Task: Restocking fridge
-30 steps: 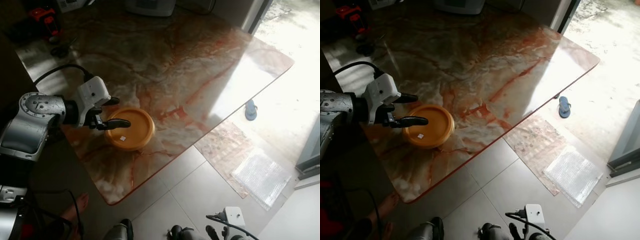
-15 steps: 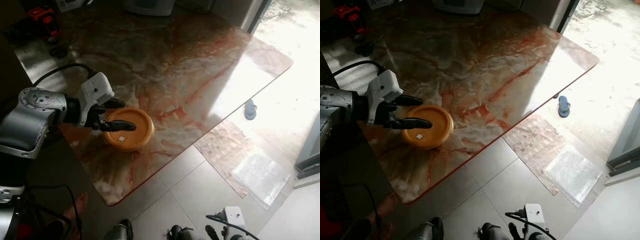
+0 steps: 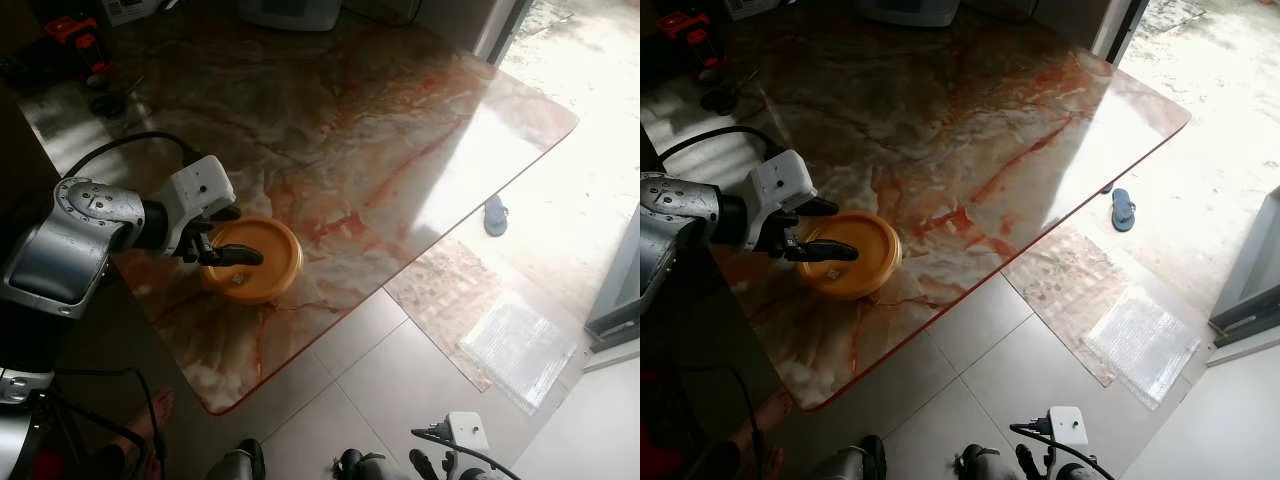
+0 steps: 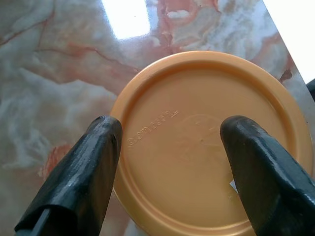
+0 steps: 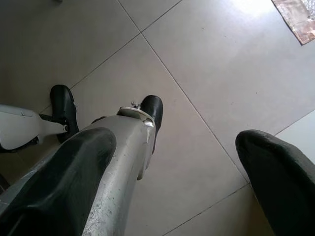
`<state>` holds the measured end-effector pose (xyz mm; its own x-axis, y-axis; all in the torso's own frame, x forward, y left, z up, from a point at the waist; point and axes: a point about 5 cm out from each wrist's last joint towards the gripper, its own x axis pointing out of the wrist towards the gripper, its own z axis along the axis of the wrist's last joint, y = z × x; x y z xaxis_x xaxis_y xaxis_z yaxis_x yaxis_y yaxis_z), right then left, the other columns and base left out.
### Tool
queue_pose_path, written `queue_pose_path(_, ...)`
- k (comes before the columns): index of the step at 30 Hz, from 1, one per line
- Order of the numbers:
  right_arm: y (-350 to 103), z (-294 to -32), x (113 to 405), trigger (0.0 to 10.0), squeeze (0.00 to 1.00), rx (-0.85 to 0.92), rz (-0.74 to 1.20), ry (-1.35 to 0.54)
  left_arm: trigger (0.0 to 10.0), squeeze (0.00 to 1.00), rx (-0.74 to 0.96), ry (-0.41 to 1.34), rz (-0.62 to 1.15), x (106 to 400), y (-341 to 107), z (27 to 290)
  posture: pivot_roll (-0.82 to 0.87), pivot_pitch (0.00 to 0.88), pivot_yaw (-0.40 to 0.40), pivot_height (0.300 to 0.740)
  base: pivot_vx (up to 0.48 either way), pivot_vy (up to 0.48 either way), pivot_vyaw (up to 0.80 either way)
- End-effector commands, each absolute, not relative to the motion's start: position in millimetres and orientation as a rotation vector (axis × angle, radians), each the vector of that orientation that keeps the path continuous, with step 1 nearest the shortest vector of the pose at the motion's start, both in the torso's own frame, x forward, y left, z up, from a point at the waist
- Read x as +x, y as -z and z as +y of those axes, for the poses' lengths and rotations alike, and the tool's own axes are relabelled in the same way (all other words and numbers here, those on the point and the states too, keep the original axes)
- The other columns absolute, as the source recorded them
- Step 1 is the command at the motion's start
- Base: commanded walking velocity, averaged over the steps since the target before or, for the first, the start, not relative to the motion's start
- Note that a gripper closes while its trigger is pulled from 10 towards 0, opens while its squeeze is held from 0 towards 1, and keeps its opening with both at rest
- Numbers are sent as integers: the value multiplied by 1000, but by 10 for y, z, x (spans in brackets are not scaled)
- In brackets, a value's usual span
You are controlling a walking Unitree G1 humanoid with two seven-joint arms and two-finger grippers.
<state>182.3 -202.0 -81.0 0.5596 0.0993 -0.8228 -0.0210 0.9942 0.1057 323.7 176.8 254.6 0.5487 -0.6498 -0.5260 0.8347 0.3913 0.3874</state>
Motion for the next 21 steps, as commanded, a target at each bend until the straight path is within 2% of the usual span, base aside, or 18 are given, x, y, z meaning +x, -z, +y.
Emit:
queue_pose_path(1, 858, -2043, 1717, 10000, 0, 93, 1016, -64, 10000, 0, 694, 969, 321, 3208, -2541, 1769, 73, 236, -85, 740, 0, 0, 0)
queue_pose_path(12, 858, -2042, 1715, 10000, 0, 99, 1014, -66, 10000, 0, 698, 1062, 349, 3067, -2539, 1720, 75, 230, -81, 740, 0, 0, 0)
queue_pose_path(21, 861, -2033, 1711, 10000, 0, 104, 1017, -70, 10000, 0, 675, 1038, 413, 3069, -2361, 1765, 68, 217, -79, 740, 0, 0, 0)
